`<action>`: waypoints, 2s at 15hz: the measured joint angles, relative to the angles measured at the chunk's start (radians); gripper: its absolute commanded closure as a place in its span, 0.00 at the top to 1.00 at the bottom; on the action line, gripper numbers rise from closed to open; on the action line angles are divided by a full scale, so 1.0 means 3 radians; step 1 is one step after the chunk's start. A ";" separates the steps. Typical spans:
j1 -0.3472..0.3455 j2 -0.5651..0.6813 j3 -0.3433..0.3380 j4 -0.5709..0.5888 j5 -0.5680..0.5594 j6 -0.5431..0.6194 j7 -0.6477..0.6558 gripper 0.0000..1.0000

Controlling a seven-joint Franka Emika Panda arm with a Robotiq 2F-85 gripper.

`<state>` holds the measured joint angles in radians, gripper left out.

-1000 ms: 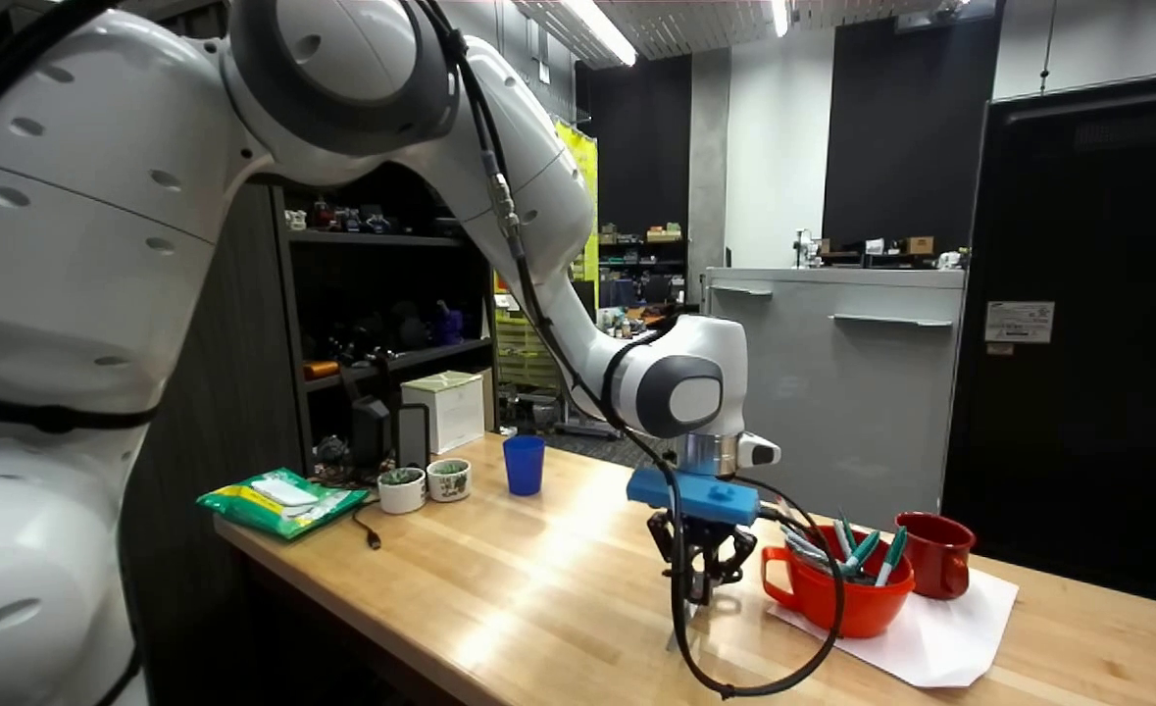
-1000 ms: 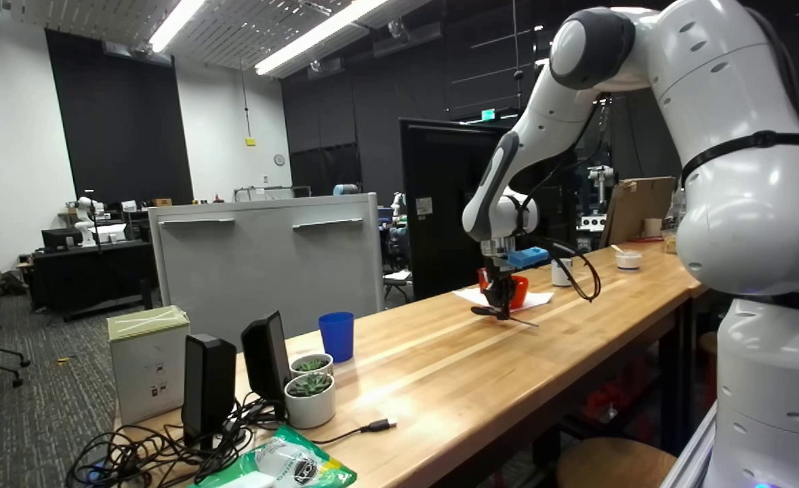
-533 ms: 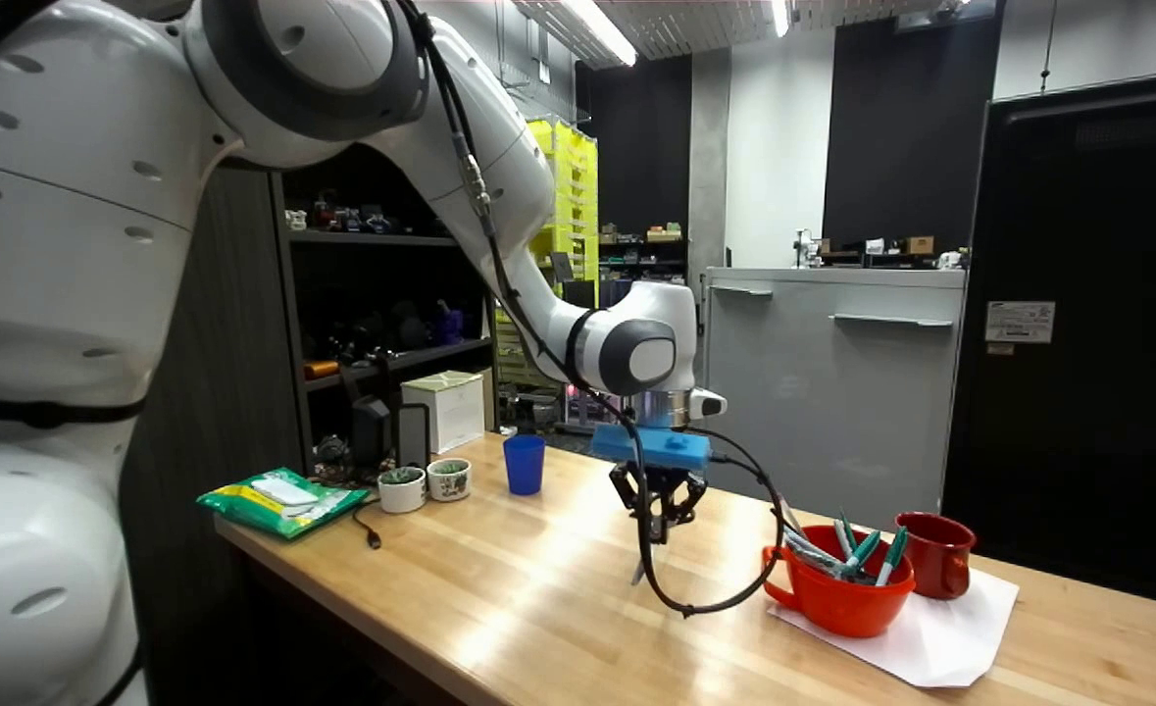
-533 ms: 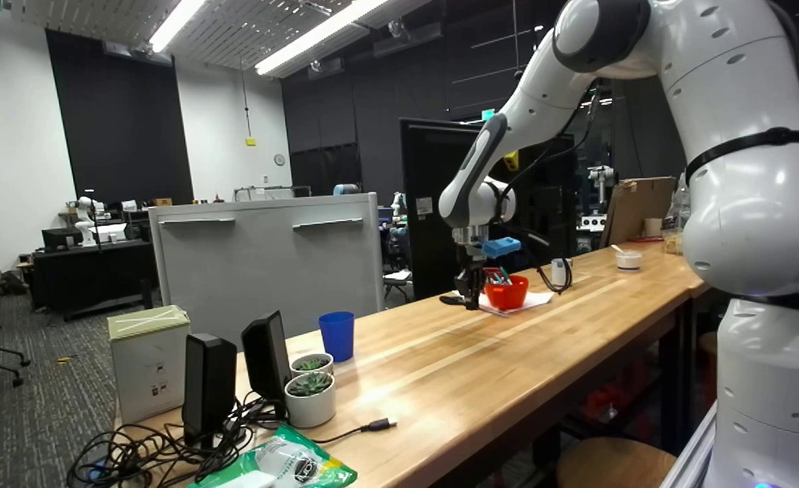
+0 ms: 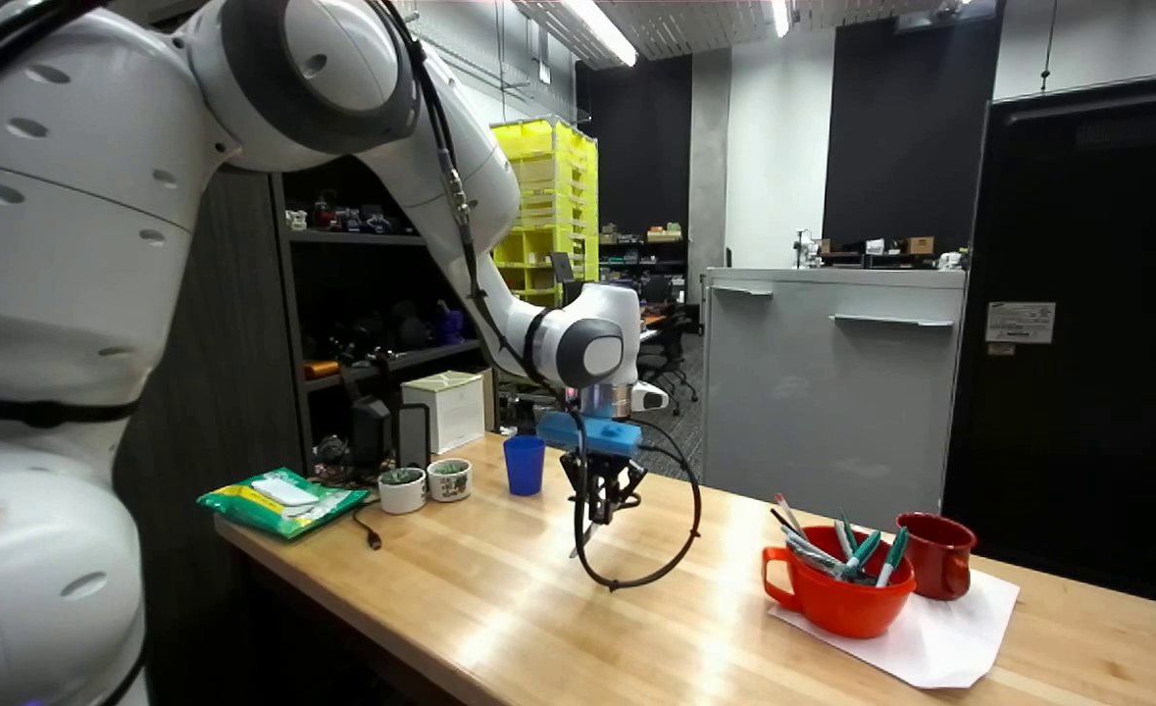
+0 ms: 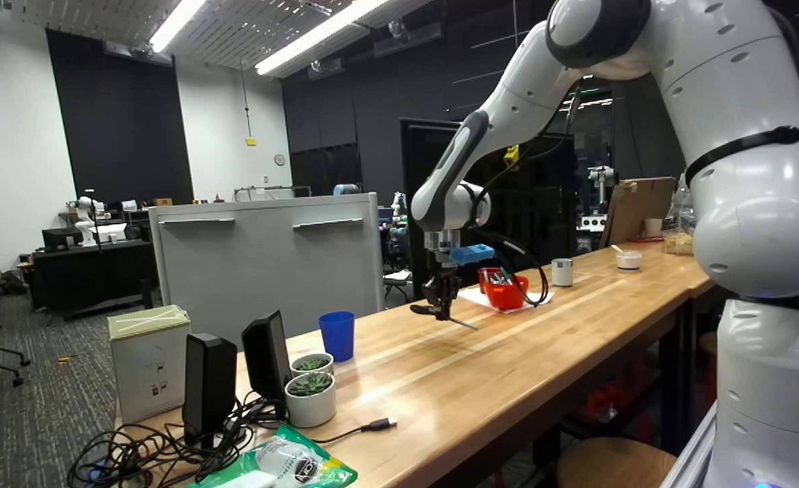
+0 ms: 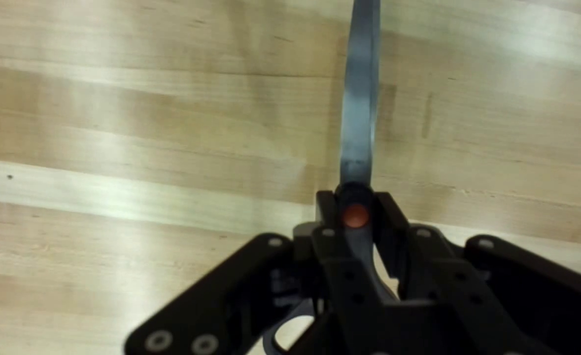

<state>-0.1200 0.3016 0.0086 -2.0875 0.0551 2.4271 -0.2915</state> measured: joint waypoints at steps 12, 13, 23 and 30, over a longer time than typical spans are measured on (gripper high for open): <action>0.0392 0.0287 0.0006 0.0187 -0.0142 0.0108 0.0841 0.06; 0.0406 0.0329 0.0006 0.0215 -0.0161 0.0124 0.0880 0.06; 0.0454 0.0606 -0.0002 0.0467 -0.0268 0.0142 0.1004 0.71; 0.0453 0.0442 -0.0016 0.0325 -0.0471 0.0157 0.0998 1.00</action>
<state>0.0160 0.4342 0.0039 -1.9900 -0.0862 2.4741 0.0078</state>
